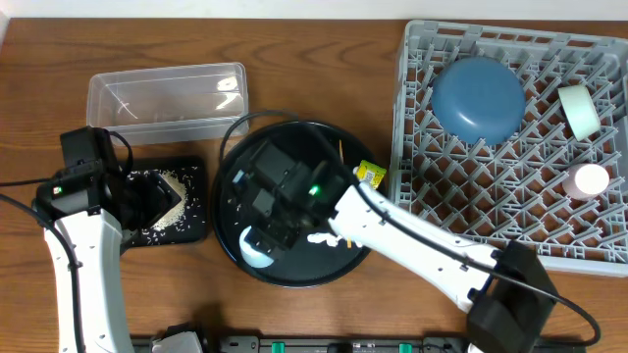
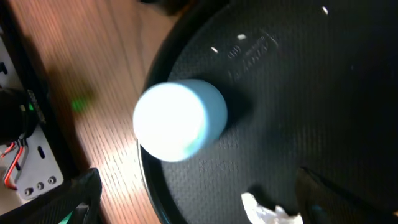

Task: Sort waste into correct bins and load items into the dishwasher rack
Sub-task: 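Move the right gripper back to the light blue cup and grasp it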

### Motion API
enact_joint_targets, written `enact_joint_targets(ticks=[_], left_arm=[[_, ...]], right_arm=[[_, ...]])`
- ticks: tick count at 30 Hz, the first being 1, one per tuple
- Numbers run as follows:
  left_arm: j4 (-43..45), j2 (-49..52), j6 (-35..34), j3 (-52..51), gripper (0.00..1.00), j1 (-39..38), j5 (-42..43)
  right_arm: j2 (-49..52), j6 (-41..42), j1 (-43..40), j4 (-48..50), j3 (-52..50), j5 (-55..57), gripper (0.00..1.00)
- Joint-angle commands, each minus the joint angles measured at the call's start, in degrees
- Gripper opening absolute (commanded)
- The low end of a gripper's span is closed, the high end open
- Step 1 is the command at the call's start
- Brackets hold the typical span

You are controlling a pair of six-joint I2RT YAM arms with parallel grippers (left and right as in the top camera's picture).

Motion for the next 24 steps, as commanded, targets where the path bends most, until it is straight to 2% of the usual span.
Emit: enact_joint_targets(ticks=[1,24], left_arm=[[-0.17,0.22,-0.48,-0.24,0.87,0.24,-0.68],[-0.17,0.22,-0.50,-0.24,0.87,0.24,-0.68]], right_arm=[[-0.13,0.04,1.73,2.32,-1.18,2.91,0.94],[-0.13,1.09,4.90,26.14,-18.34,2.89,0.94]])
